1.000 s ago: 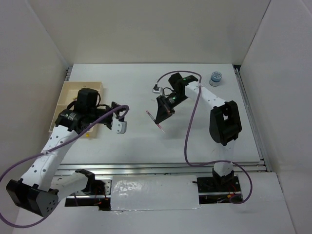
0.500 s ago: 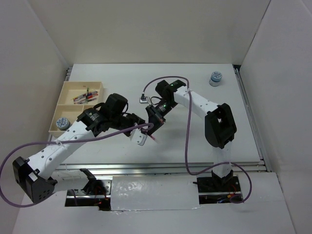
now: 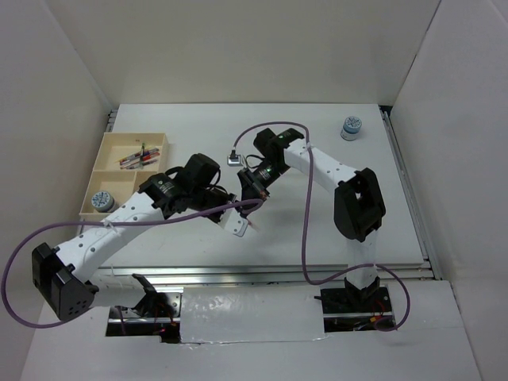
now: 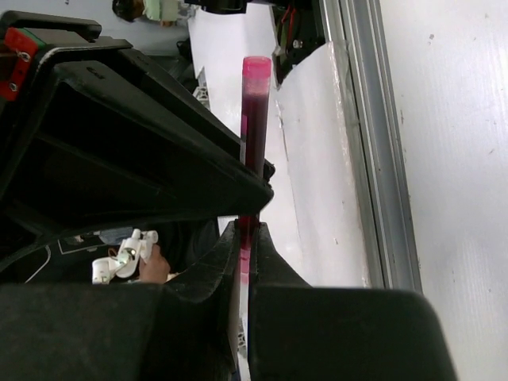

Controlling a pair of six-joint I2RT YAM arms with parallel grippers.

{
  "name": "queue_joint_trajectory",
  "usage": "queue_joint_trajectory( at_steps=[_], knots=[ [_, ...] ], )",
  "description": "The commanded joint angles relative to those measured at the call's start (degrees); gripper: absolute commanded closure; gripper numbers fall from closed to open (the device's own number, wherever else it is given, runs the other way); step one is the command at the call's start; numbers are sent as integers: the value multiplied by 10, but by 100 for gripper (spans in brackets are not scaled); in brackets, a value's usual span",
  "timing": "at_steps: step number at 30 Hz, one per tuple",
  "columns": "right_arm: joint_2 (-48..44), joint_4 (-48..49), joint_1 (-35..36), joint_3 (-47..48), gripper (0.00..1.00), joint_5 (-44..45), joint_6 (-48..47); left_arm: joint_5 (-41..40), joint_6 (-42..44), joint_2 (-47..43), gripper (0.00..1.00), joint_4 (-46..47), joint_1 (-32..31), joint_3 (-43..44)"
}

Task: Sort the stationery into containers
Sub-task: Pick up the pen from the center of the board, then place the pen in the storage box.

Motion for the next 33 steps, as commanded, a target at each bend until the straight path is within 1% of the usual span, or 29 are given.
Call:
queue_joint_trajectory(
  at_steps=[1,2,3,5,6,7,8,10,11,12,13,14,15,16,17,18,19,20,21,22,23,24,25,26,27,28,29,30,33],
  knots=[
    [-23,-17,2,25,100,-19,-5,-10,-4,5,76,3,-2,7],
    [-23,-17,1,26,100,-11,-3,-14,0,6,79,1,-1,5],
    [-23,-19,0,27,96,-9,-2,-15,2,5,85,0,1,2],
    [-23,-17,-4,32,85,-7,0,-15,9,-2,95,1,13,-8],
    [-24,-17,-12,34,76,-5,3,-10,13,-5,97,3,19,-13],
    [-24,-17,-17,35,57,-2,5,1,17,-17,99,5,38,-18],
    [-24,-17,-23,39,50,3,5,5,22,-22,100,8,47,-31],
    [-22,-16,-53,43,41,15,7,7,31,-34,100,15,79,-43],
    [-20,-14,-67,49,39,19,12,10,52,-38,100,11,93,-48],
    [-18,-13,-101,51,37,25,14,12,64,-38,100,-2,110,-48],
    [-16,-12,-121,56,36,27,17,15,78,-38,100,-10,130,-46],
    [-15,-8,-144,63,36,27,20,26,106,-36,100,-17,174,-38],
    [-14,-8,-166,66,36,27,25,35,123,-31,100,-31,199,-31],
    [-14,-6,-211,67,35,23,27,43,140,-17,100,-41,260,-22],
    [-14,0,-233,64,35,21,29,61,179,-6,100,-51,292,4],
    [-15,0,-250,63,35,19,27,66,198,8,100,-60,321,20],
    [-15,-1,-268,60,35,15,24,73,216,42,100,-75,381,37],
    [-16,1,-294,50,35,12,20,87,250,61,100,-83,406,80],
    [-18,2,-304,43,35,12,16,96,268,105,100,-91,469,102],
    [-20,2,-318,31,35,13,13,103,301,130,100,-108,491,148],
    [-22,7,-322,25,36,14,11,108,318,152,100,-115,513,171],
    [-24,13,-325,20,36,15,12,106,327,195,100,-115,543,192],
    [-26,17,-326,9,36,17,19,102,332,215,100,-104,557,229],
    [-25,25,-327,6,37,21,21,88,335,236,100,-97,569,248],
    [-25,28,-327,3,37,21,24,81,338,277,100,-94,586,263],
    [-24,28,-326,0,38,21,26,73,338,299,100,-92,594,302],
    [-23,30,-325,0,38,26,26,63,337,317,100,-94,600,320],
    [-22,31,-325,1,38,27,27,50,331,354,100,-94,609,353],
    [-18,33,-323,1,38,31,32,27,313,404,100,-81,625,388]
  ],
)
